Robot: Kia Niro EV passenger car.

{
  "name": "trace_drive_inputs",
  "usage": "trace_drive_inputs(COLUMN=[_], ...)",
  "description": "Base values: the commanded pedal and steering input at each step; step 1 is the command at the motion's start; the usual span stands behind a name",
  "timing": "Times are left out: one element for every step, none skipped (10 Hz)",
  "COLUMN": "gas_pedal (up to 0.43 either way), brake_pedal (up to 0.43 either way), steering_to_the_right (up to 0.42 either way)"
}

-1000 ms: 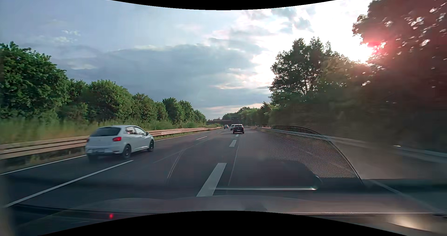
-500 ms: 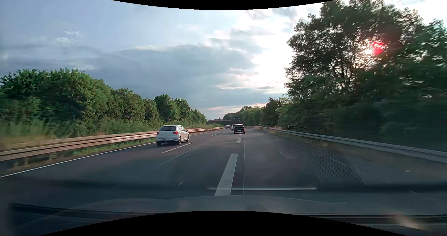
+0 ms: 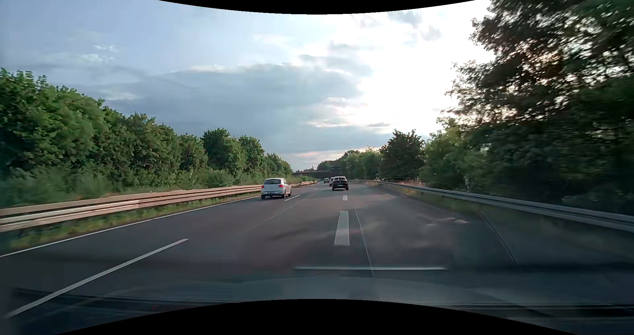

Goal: Follow the waypoints while adhering to traffic rules and regulations

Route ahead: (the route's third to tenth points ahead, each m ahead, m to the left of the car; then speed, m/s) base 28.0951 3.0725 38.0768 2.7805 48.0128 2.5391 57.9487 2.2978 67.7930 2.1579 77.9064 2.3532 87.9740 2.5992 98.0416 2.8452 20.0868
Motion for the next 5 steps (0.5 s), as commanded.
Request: trace_drive_inputs(gas_pedal=[0.358, 0.358, 0.358, 0.358, 0.358], brake_pedal=[0.000, 0.000, 0.000, 0.000, 0.000], steering_to_the_right=[-0.006, -0.006, -0.006, -0.006, -0.006])
